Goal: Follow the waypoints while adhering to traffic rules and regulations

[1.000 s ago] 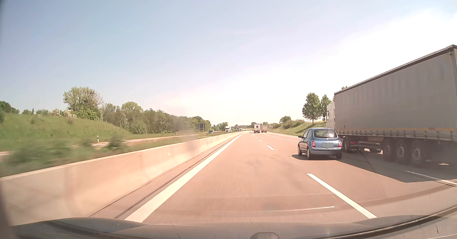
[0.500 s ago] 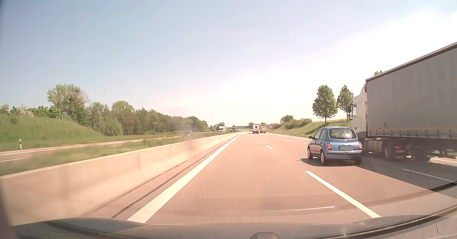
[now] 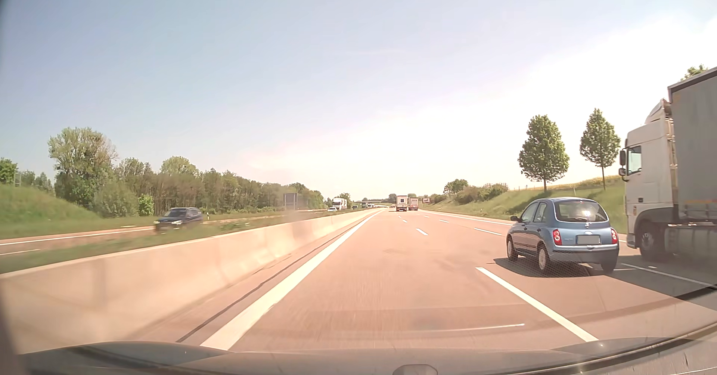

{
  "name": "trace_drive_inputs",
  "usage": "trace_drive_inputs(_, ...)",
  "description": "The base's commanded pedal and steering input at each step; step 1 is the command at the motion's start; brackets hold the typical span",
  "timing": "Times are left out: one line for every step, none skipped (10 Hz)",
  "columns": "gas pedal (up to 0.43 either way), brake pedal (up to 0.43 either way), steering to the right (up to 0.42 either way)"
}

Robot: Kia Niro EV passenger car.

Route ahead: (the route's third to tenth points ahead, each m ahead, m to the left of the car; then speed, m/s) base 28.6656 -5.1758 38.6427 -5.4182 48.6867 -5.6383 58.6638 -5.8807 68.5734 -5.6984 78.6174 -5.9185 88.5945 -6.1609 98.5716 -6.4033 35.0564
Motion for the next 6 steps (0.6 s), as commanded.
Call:
trace_drive_inputs(0.28,0.0,0.002)
trace_drive_inputs(0.28,0.0,0.001)
trace_drive_inputs(0.28,0.0,0.002)
trace_drive_inputs(0.28,0.0,0.003)
trace_drive_inputs(0.287,0.0,0.003)
trace_drive_inputs(0.287,0.0,0.002)
